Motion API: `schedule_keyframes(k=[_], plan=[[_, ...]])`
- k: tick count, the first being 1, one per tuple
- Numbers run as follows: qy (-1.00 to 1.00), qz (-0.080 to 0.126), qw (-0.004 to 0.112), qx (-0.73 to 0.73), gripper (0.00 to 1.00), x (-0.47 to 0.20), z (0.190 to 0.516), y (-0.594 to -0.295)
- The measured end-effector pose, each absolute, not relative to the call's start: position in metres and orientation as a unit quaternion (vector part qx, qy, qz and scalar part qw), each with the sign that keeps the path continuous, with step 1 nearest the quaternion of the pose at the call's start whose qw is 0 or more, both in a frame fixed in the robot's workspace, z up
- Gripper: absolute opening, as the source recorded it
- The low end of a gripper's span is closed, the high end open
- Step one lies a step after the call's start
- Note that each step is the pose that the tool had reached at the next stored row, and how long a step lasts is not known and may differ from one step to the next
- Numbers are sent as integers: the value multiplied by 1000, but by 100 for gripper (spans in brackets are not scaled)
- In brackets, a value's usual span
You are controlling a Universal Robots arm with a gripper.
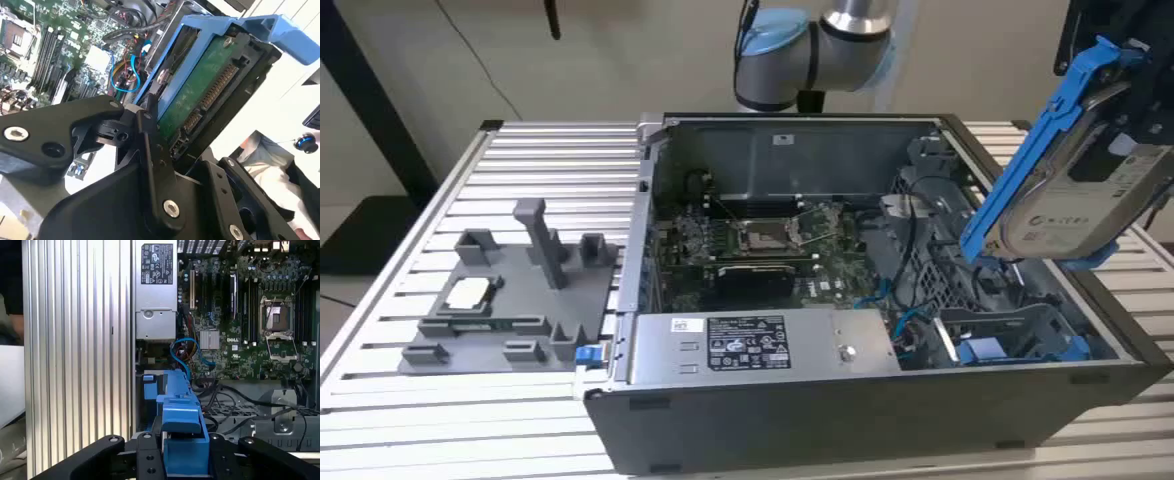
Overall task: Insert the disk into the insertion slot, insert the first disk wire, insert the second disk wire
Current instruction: 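Insert the disk into the insertion slot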
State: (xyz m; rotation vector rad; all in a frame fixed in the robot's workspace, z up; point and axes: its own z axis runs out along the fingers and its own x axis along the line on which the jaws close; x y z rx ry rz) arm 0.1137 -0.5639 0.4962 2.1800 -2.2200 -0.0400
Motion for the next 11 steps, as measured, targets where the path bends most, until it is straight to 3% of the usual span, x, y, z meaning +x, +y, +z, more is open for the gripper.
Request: schedule_keyframes(k=[11], plan=[[-713, -13, 15, 701, 33, 114, 496, -564]])
